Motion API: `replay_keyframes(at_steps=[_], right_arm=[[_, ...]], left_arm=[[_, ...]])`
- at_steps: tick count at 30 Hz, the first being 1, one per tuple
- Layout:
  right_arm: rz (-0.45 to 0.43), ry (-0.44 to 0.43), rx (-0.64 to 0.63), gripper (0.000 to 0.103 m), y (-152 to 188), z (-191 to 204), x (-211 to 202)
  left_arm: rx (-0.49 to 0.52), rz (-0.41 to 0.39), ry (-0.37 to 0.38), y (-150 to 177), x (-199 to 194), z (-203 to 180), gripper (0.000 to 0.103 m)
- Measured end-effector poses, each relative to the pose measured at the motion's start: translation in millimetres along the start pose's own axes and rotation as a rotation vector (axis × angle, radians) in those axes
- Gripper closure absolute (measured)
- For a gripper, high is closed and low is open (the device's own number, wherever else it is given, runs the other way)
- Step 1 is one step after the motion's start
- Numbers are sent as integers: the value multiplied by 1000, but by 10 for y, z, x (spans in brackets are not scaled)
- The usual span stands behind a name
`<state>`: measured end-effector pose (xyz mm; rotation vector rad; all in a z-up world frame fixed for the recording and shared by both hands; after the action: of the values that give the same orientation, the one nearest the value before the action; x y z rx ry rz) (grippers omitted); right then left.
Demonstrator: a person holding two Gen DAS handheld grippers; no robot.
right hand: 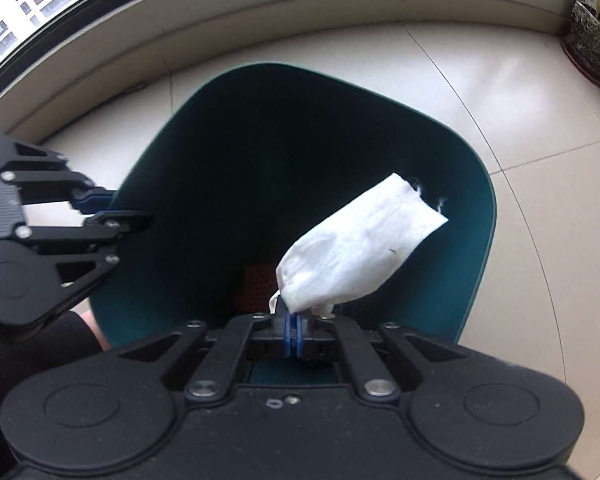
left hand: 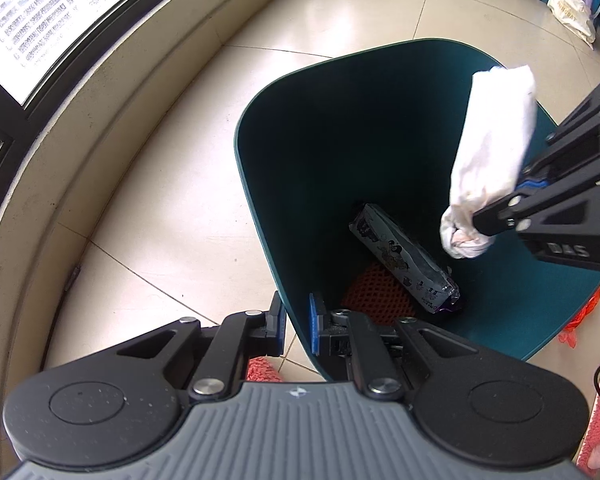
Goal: Collect trash
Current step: 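Lower the tissue into the bin and open the right gripper, then withdraw the right gripper from the bin toward the remaining trash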
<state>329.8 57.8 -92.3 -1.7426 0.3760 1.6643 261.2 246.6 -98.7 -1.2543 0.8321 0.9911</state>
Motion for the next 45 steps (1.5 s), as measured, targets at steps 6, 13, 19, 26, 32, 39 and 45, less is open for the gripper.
replay_keyframes(at_steps=[6, 13, 19, 26, 32, 39, 45], right_arm=[[60, 7, 89, 100, -149, -128, 438], [116, -2, 86, 88, -187, -26, 663], [119, -22, 87, 82, -160, -26, 701], [77, -36, 78, 63, -130, -41, 498], [43, -34, 53, 57, -101, -12, 252], [-13, -55, 15, 46, 28, -18, -60], [-59, -48, -12, 41, 141, -36, -365]], left_arm=[[5, -3, -1, 14, -7, -4, 92], [5, -11, 2, 33, -13, -10, 92], [3, -13, 5, 38, -16, -1, 92], [3, -14, 3, 44, -11, 3, 92], [2, -12, 0, 38, -7, -1, 92], [7, -9, -10, 30, -5, -33, 92], [13, -5, -25, 22, 1, -69, 92]])
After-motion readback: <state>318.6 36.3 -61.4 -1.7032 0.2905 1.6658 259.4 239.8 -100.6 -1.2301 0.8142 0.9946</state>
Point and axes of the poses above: each gripper's, at about its wrist camera, not at the fingertips, and x roughly the way its jaws point, z to its left, y to its underside, the point moved 1 cm from there along x, roughly the way its jaws point, and after that the axes turned 1 degree about -z, right-handed, at the moved point
